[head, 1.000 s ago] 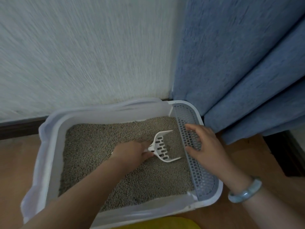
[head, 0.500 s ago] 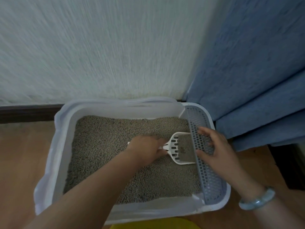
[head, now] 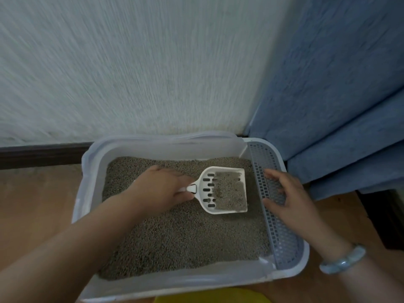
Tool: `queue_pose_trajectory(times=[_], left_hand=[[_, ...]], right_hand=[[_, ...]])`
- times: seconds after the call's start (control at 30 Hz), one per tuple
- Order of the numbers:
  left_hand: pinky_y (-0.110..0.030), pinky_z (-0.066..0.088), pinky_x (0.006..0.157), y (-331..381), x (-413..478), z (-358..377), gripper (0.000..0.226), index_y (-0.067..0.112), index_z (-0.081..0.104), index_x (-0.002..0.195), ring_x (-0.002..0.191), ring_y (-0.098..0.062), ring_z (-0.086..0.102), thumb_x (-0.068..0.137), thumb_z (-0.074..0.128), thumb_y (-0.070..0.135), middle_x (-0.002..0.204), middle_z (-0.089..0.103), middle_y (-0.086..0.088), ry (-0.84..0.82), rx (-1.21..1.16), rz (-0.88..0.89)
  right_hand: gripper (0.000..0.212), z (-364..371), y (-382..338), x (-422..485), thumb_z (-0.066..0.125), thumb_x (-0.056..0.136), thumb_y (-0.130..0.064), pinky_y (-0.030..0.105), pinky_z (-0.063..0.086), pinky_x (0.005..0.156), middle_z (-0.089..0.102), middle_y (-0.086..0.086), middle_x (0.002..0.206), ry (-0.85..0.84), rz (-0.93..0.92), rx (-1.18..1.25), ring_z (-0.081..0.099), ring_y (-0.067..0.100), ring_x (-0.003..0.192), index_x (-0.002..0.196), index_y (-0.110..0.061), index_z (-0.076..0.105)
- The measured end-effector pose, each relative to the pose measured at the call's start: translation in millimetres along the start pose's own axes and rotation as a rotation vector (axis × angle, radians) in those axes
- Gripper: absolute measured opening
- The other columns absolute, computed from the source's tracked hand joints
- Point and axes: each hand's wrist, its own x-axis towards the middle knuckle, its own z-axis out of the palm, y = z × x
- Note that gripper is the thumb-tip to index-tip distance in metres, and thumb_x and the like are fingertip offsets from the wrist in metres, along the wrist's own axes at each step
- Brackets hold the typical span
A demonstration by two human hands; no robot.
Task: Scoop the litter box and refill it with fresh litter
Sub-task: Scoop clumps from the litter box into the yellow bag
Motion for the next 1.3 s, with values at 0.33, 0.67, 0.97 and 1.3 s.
queue_pose_trajectory(times=[0.33,0.67,0.97,1.3], left_hand=[[-0.028,0.043,0.076,-8.1,-40.5,-8.0,0.035,0.048,0.044,0.128,0.094,-0.007,0.055,0.093,0.041,0.054,0.096,0.053,0.021,0.023,-0.184,-0.100],[-0.030,0.047,0.083,-10.5,-77.2,-39.7,0.033,0.052,0.043,0.125,0.095,-0.001,0.053,0.093,0.042,0.052,0.104,0.054,0.023,0.045,-0.195,-0.204],[-0.029,0.048,0.072,4.8,-85.2,-49.6,0.034,0.047,0.043,0.122,0.093,-0.004,0.056,0.091,0.035,0.059,0.106,0.054,0.018,0.056,-0.010,-0.161],[-0.020,0.043,0.061,33.1,-131.9,-39.2,0.034,0.044,0.045,0.103,0.075,0.001,0.053,0.084,0.028,0.067,0.086,0.055,0.016,0.035,-0.096,-0.142]], right_hand=[[0.058,0.4,-2.3,-2.1,0.069,0.080,-0.008,0.024,0.028,0.098,0.043,-0.011,0.122,0.015,-0.028,-0.043,0.034,0.007,0.118,0.131,-0.022,0.046],[0.056,0.9,-3.6,-1.7,0.068,0.081,-0.009,0.022,0.026,0.096,0.042,-0.010,0.121,0.011,-0.048,-0.061,0.032,0.006,0.116,0.132,-0.021,0.047],[0.054,0.5,-2.7,-1.2,0.067,0.083,-0.010,0.020,0.024,0.092,0.046,0.000,0.129,-0.002,-0.054,-0.082,0.031,0.007,0.116,0.132,-0.020,0.046],[0.055,-3.8,-6.5,-8.5,0.068,0.082,-0.016,0.020,0.024,0.094,0.046,0.002,0.131,-0.061,-0.087,-0.142,0.035,0.016,0.123,0.133,-0.020,0.046]])
